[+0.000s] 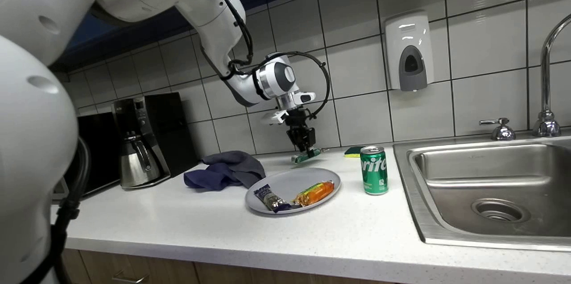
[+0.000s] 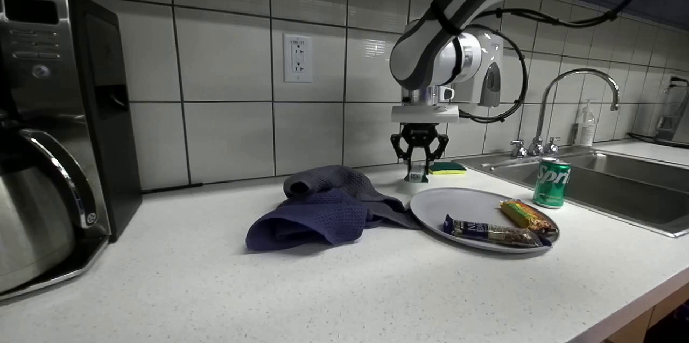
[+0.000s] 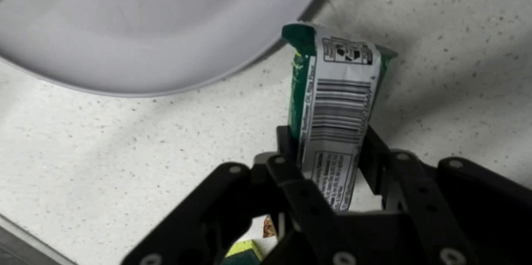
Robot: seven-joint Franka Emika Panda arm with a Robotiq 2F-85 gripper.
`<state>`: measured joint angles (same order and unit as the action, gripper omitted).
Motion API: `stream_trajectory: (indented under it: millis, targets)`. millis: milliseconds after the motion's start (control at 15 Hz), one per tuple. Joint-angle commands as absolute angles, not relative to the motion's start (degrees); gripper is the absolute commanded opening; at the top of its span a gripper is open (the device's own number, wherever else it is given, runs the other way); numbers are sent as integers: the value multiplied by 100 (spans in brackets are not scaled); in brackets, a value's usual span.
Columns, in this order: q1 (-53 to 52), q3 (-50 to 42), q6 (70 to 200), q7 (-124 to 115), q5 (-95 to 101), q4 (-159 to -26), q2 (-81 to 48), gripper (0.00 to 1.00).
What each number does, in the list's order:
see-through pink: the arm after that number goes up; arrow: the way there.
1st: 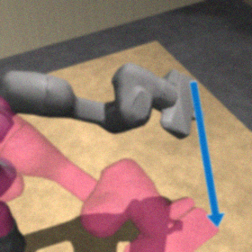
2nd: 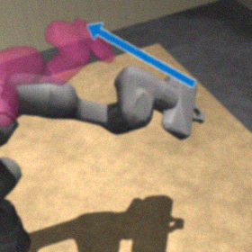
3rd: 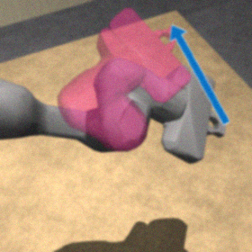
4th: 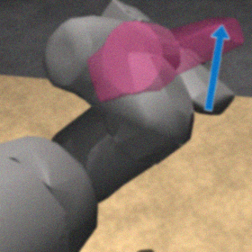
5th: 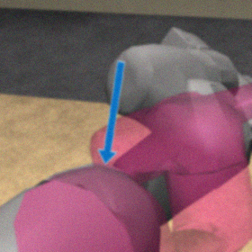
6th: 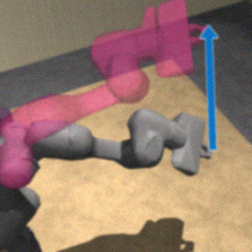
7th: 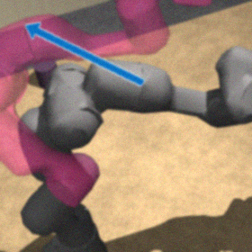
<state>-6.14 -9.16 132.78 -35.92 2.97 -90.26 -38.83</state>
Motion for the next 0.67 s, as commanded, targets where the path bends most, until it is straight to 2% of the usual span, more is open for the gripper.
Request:
stream_trajectory:
  millis: [0, 600]
  targets:
    - [-698, -950, 13625, -3346, 522, -10108, -3114, 17]
    - [-790, -922, 14198, -3278, 841, -11405, -2353, 17]
